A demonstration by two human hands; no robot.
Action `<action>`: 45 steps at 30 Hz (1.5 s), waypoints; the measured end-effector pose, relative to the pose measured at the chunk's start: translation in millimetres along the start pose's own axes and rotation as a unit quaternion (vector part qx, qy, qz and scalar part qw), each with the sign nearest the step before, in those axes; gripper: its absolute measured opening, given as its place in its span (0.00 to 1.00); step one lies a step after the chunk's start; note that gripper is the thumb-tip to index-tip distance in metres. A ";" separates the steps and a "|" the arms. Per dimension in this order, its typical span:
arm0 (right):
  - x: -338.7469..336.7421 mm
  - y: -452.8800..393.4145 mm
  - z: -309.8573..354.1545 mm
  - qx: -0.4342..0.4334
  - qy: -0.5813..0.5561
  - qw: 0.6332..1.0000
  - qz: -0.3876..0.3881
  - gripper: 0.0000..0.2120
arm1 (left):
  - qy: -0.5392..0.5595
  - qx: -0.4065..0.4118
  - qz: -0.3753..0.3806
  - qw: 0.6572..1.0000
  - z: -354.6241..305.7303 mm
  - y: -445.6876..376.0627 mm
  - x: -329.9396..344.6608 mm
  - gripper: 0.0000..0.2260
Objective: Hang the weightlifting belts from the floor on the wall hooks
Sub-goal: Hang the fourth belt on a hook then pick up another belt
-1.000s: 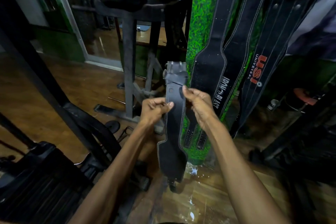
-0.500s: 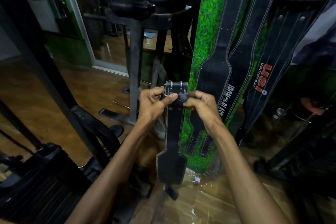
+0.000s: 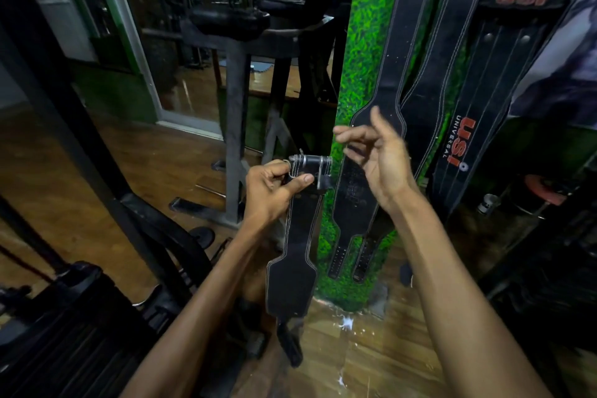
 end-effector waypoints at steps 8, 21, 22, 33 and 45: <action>21.8 2.9 -10.8 0.038 0.142 0.979 0.139 0.29 | -0.007 -0.007 0.026 1.000 -11.3 9.2 2.9 0.28; 19.9 -12.4 -28.2 -0.047 0.173 0.983 -0.049 0.03 | 0.004 -0.055 0.040 0.998 -15.0 4.6 -11.6 0.15; 20.6 -17.1 -28.3 -0.092 0.217 0.970 -0.064 0.03 | 0.009 -0.069 0.047 0.996 -13.2 2.0 -14.3 0.16; 57.0 -48.0 -23.0 -0.233 0.342 0.900 -0.136 0.03 | 0.026 -0.028 0.003 0.999 -70.0 -38.7 -57.8 0.11; 29.4 -124.3 53.4 -0.300 0.360 0.867 -0.167 0.14 | 0.069 0.119 -0.001 0.991 -149.3 -171.9 15.0 0.09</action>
Point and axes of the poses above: each hand's wrist, its own y-axis away from the middle knuckle, its own x-axis out of the palm, z = x × y, the point moved 1 cm from there along -y, towards the middle knuckle, and after that the axes turned 11 degrees about -x, right-handed, at the moved point
